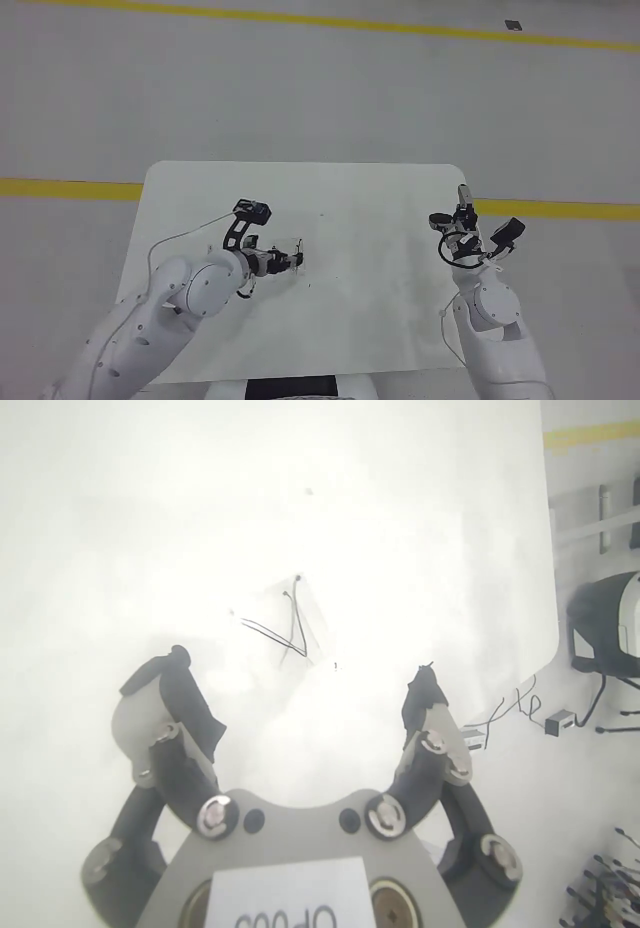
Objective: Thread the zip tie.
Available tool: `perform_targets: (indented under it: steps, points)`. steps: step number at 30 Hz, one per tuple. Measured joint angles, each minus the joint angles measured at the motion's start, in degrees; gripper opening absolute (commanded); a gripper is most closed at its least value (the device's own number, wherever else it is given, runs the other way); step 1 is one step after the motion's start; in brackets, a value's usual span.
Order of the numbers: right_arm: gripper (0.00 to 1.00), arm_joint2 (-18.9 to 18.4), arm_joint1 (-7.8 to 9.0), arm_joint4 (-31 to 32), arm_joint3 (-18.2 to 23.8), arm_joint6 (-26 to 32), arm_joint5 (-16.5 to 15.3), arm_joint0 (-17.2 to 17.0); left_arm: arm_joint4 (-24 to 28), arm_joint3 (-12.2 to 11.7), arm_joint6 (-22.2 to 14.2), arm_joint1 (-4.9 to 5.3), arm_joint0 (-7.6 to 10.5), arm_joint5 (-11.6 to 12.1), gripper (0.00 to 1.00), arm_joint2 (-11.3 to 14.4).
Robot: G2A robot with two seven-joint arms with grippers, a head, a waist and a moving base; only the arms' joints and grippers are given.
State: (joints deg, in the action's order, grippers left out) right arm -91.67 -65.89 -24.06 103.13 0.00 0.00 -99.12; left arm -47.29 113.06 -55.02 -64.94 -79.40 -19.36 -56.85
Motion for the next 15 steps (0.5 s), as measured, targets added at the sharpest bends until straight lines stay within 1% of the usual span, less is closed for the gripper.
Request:
perform_targets:
  steps: [1, 3, 4, 6, 7, 9, 11, 15]
  points:
    - [1.0, 0.0, 0.0, 0.0, 0.0, 0.0, 0.0, 0.0, -0.3, -0.8, -0.7, -0.35, 1.04, -0.1, 1.0, 1.0]
    - [1.0, 0.0, 0.0, 0.0, 0.0, 0.0, 0.0, 0.0, -0.3, -2.4, -1.8, -1.06, 2.49, -0.1, 1.0, 2.0]
    - [1.0, 0.0, 0.0, 0.0, 0.0, 0.0, 0.0, 0.0, -0.2, -3.6, -2.6, -1.64, 3.42, -0.1, 1.0, 2.5]
    - [1.0, 0.0, 0.0, 0.0, 0.0, 0.0, 0.0, 0.0, 0.0, -5.7, -3.6, -2.64, 4.61, -0.1, 1.0, 3.0]
    - [1.0, 0.0, 0.0, 0.0, 0.0, 0.0, 0.0, 0.0, 0.0, -7.2, -4.0, -3.37, 5.24, -0.1, 1.0, 3.1]
    - [1.0, 0.0, 0.0, 0.0, 0.0, 0.0, 0.0, 0.0, 0.4, -9.1, -4.7, -4.52, 5.75, -0.1, 1.0, 2.9]
    - [1.0, 0.0, 0.0, 0.0, 0.0, 0.0, 0.0, 0.0, 0.6, -10.1, -5.5, -5.45, 5.97, -0.1, 1.0, 2.7]
    - [1.0, 0.0, 0.0, 0.0, 0.0, 0.0, 0.0, 0.0, 0.5, -10.1, -5.5, -5.46, 5.96, -0.1, 1.0, 2.7]
